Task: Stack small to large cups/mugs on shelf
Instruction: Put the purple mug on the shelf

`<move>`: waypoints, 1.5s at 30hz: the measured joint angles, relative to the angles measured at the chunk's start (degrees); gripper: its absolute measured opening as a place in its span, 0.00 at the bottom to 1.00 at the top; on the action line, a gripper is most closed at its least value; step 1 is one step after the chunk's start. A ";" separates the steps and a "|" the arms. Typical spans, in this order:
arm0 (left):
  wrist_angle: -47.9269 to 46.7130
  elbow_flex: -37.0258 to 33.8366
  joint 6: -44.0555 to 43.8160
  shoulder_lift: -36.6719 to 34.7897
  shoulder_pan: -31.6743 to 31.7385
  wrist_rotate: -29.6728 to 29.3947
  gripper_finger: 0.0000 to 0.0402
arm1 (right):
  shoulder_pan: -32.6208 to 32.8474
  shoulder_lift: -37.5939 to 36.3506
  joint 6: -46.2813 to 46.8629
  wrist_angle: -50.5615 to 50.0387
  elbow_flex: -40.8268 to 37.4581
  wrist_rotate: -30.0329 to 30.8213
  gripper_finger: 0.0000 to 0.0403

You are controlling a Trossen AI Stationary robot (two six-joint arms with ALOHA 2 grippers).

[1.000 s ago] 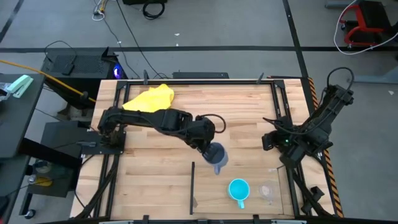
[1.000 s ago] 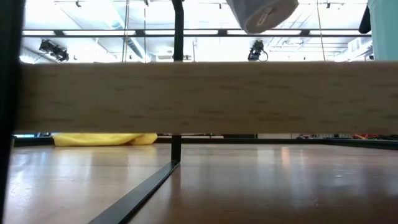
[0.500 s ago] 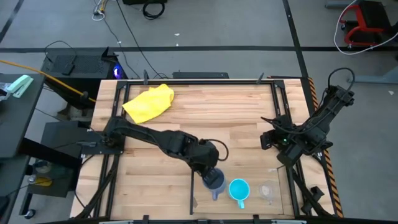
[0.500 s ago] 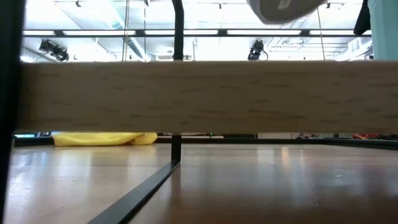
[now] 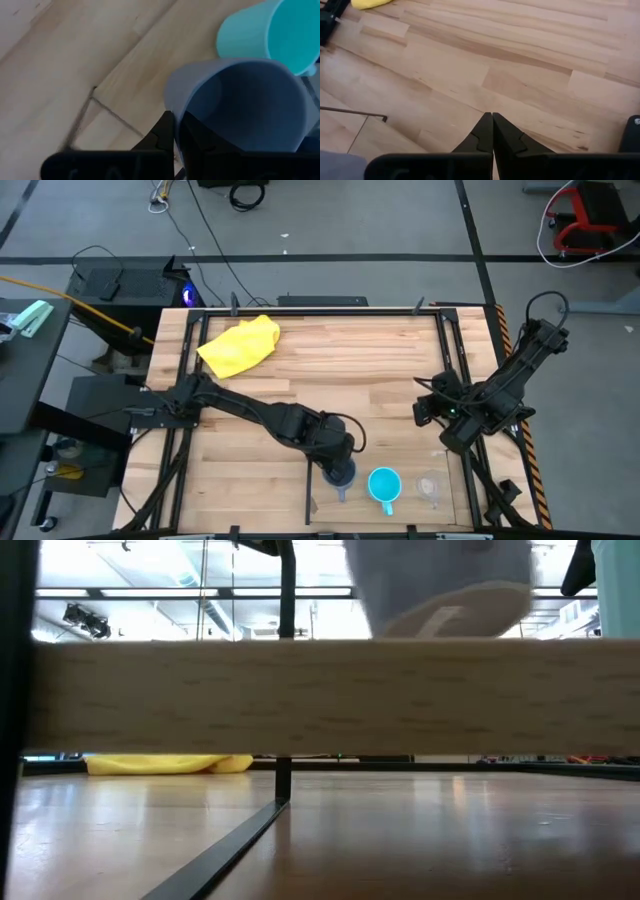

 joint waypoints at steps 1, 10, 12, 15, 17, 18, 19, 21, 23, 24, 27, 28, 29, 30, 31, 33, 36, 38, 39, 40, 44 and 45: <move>0.66 0.02 -0.83 0.20 -0.33 -0.54 0.04 | 0.02 0.28 -0.13 0.05 0.00 -0.02 0.01; 1.99 0.04 -4.28 0.94 -2.46 -4.03 0.04 | 0.02 0.72 -1.04 0.45 0.00 0.86 0.01; 3.51 0.04 -4.53 1.20 -2.72 -4.29 0.04 | 0.00 0.72 -1.24 0.67 0.00 1.08 0.01; 2.77 0.04 -4.53 1.22 -2.87 -4.56 0.04 | 0.02 0.72 -1.46 0.82 0.00 2.30 0.01; 3.42 0.04 -4.52 1.22 -2.89 -4.76 0.04 | 0.00 0.72 -1.59 0.87 0.00 2.62 0.01; 3.06 0.04 -4.45 1.22 -2.87 -4.83 0.04 | 0.00 0.72 -1.97 0.92 0.00 2.72 0.01; 2.71 0.04 -4.28 1.22 -2.86 -4.91 0.04 | 0.00 0.72 -2.31 1.08 0.00 2.72 0.01; 2.83 0.04 -4.18 1.22 -2.86 -4.87 0.04 | 0.02 0.72 -2.73 1.49 0.00 2.74 0.01; 2.69 0.04 -4.09 1.20 -2.86 -4.86 0.04 | 0.00 0.72 -3.97 2.42 0.00 2.75 0.01; 2.72 0.04 -4.04 1.19 -2.86 -4.86 0.04 | 0.00 0.72 -4.73 3.19 0.00 2.76 0.01; 2.09 0.04 -3.73 1.19 -2.86 -4.84 0.04 | 0.00 0.72 -8.17 6.74 0.00 2.76 0.02; 1.72 0.04 -3.68 1.19 -2.86 -4.79 0.04 | 0.00 0.72 -9.27 7.90 0.00 2.76 0.02; 1.29 0.04 -3.63 1.19 -2.86 -4.77 0.04 | 0.00 0.72 -10.39 9.04 0.00 2.77 0.01; 0.70 0.04 -3.61 1.19 -2.86 -4.78 0.04 | 0.02 0.72 -11.55 10.17 0.00 2.76 0.01; -0.02 0.04 -3.61 1.19 -2.86 -4.78 0.04 | 0.02 0.72 -12.75 11.28 0.00 2.74 0.01; -0.78 0.04 -3.63 1.19 -2.86 -4.80 0.04 | 0.03 0.72 -15.80 13.96 0.00 2.72 0.01; -1.56 0.04 -3.70 1.19 -2.86 -4.80 0.04 | 0.04 0.72 -22.03 20.18 0.00 1.46 0.01; -2.01 0.04 -3.70 1.19 -2.86 -4.60 0.04 | 0.07 0.95 -26.19 24.66 0.00 -1.52 0.01; -1.95 0.04 -3.65 1.19 -2.86 -4.37 0.04 | 0.07 1.15 -27.89 26.75 0.00 -3.50 0.01; -2.02 0.04 -3.65 1.17 -2.86 -4.19 0.04 | 0.22 1.46 -28.88 28.50 0.00 -5.71 0.01; -2.79 0.04 -3.66 1.13 -2.86 -4.19 0.04 | 0.14 3.08 -29.90 33.66 0.01 -10.08 0.01; -3.17 0.04 -3.66 1.13 -2.85 -4.20 0.04 | -0.11 3.85 -30.58 34.79 0.02 -10.83 0.02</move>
